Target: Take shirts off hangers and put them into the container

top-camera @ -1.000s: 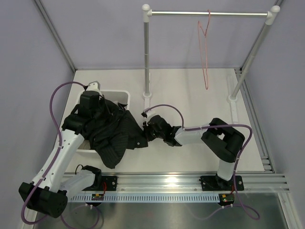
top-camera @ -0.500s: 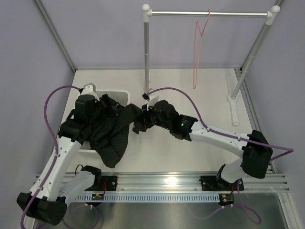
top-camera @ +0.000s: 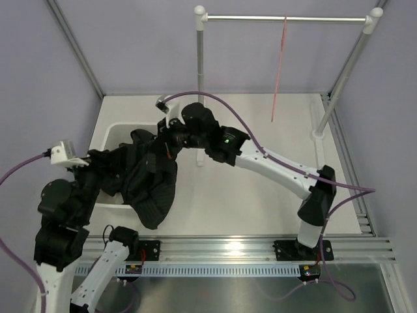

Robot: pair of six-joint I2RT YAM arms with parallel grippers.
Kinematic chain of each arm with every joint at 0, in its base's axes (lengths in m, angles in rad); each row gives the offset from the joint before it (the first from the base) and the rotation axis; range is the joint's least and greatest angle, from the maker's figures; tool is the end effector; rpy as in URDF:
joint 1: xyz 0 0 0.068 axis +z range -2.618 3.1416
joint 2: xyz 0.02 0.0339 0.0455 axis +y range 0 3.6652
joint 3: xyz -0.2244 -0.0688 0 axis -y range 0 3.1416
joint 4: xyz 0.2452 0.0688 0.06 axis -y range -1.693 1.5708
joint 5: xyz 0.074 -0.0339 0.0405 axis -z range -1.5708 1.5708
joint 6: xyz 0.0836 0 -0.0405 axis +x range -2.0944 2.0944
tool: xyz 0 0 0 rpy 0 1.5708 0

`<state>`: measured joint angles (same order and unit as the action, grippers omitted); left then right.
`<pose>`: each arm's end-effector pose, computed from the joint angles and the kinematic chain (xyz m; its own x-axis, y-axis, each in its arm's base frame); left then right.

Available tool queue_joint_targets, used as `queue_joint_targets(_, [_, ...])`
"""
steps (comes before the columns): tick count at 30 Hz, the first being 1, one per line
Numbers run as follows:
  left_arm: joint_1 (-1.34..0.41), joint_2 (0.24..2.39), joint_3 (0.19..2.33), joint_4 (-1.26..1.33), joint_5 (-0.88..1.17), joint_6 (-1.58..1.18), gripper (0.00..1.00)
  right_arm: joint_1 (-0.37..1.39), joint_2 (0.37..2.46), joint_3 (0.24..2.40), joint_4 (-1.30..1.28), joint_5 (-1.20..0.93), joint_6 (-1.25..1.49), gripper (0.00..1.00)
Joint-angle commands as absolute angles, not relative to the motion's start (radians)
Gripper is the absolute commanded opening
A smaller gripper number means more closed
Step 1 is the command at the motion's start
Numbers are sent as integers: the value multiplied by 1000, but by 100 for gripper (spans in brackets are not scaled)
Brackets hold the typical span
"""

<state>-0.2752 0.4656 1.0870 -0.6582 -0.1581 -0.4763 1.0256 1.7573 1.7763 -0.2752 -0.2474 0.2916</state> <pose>0.1387 -0.0255 0.4000 -0.0851 -0.4465 -0.8908 0.0877 0.8872 -0.4530 0.2188 0.4002 0.3594 -0.3995 -0.1212 -0.9087 -0.8739 0.3499 0.3375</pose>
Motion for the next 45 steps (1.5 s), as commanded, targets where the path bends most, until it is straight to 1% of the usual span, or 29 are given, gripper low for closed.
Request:
queue_joint_targets(1, [-270, 408, 1118, -653, -215, -466, 65, 1032, 1902, 1919, -331, -415, 299, 0])
queue_joint_targets(5, [-270, 384, 1134, -721, -227, -453, 63, 1032, 2069, 2040, -354, -445, 334, 0])
queue_joint_targets(7, [-270, 379, 1132, -755, -236, -449, 61, 1032, 2133, 2046, -356, -419, 344, 0])
queue_joint_targets(10, [-270, 368, 1118, -761, -242, -445, 62, 1043, 2138, 2004, -353, -327, 335, 0])
queue_joint_targets(12, [-272, 361, 1108, -756, -241, -443, 62, 1057, 2112, 1973, -373, -264, 296, 18])
queue_joint_targets(13, [-270, 364, 1101, -747, -235, -445, 62, 1057, 2079, 1958, -383, -246, 285, 29])
queue_joint_targets(14, [-270, 374, 1098, -747, -232, -448, 62, 1058, 2057, 1951, -388, -235, 269, 43])
queue_joint_targets(16, [-271, 391, 1091, -736, -227, -448, 62, 1057, 1993, 1951, -412, -215, 243, 52])
queue_joint_targets(18, [-271, 410, 1072, -730, -229, -460, 62, 1057, 1954, 1951, -429, -212, 213, 64])
queue_joint_targets(21, [-270, 426, 1037, -715, -238, -480, 63, 1057, 1870, 1936, -457, -230, 198, 68])
queue_joint_targets(24, [-271, 445, 1006, -703, -241, -489, 64, 1058, 1766, 1862, -451, -230, 213, 71])
queue_joint_targets(27, [-270, 459, 982, -687, -239, -491, 65, 1060, 1649, 1722, -413, -239, 273, 72])
queue_joint_targets(28, [-270, 465, 979, -681, -236, -492, 65, 1060, 1587, 1610, -358, -251, 288, 72])
queue_joint_targets(30, [-270, 469, 966, -673, -232, -491, 66, 1074, 1527, 1489, -287, -268, 331, 74])
queue_joint_targets(31, [-270, 472, 965, -667, -232, -491, 66, 1081, 1479, 1386, -234, -262, 337, 78])
queue_joint_targets(32, [-270, 472, 965, -663, -232, -491, 66, 1091, 1461, 1338, -207, -264, 345, 91])
queue_joint_targets(33, [-270, 474, 965, -661, -230, -492, 66, 1112, 1442, 1297, -178, -268, 347, 96])
queue_joint_targets(35, [-270, 477, 974, -661, -221, -489, 66, 1135, 1413, 1204, -132, -253, 344, 98])
queue_joint_targets(37, [-270, 477, 977, -661, -218, -489, 66, 1157, 1401, 1137, -80, -235, 353, 98])
queue_joint_targets(40, [-272, 474, 974, -667, -229, -486, 67, 1183, 1413, 1094, -19, -209, 373, 96])
queue_joint_targets(42, [-270, 465, 969, -667, -227, -485, 67, 1200, 1423, 1083, 9, -189, 380, 93])
queue_joint_targets(45, [-270, 463, 974, -675, -224, -480, 67, 1218, 1453, 1081, 58, -172, 390, 91])
